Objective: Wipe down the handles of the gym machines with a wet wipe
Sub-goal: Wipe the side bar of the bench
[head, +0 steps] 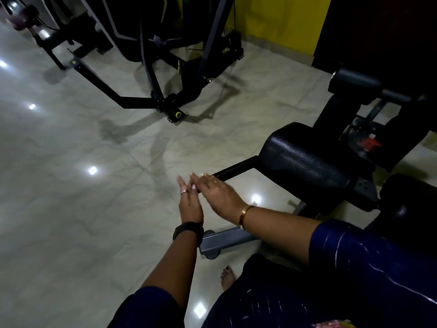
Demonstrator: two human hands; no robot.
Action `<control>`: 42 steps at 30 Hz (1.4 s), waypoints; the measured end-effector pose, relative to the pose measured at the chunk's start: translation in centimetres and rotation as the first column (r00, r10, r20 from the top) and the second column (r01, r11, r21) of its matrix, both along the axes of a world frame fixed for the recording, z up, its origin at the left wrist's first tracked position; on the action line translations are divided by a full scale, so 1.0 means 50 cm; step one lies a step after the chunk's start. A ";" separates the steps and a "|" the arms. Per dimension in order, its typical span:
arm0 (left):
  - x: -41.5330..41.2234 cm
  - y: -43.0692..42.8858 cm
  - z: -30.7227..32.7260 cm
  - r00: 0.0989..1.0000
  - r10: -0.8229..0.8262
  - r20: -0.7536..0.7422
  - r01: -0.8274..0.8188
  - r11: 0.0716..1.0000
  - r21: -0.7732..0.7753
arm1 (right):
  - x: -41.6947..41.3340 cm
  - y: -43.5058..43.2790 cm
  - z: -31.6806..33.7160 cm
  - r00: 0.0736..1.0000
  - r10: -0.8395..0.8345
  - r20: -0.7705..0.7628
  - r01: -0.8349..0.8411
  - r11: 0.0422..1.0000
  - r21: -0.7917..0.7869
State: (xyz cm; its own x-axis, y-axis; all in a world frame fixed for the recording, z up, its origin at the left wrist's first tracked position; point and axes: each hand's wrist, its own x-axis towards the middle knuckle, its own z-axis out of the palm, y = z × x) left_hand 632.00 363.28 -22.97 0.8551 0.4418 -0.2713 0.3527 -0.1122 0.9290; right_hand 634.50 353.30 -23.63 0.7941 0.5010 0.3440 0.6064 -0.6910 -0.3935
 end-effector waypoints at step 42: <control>0.036 0.047 0.043 0.984 -0.053 -0.171 0.055 0.998 0.005 | 0.128 -0.052 0.061 0.779 -0.026 -0.627 -0.063 0.991 -0.119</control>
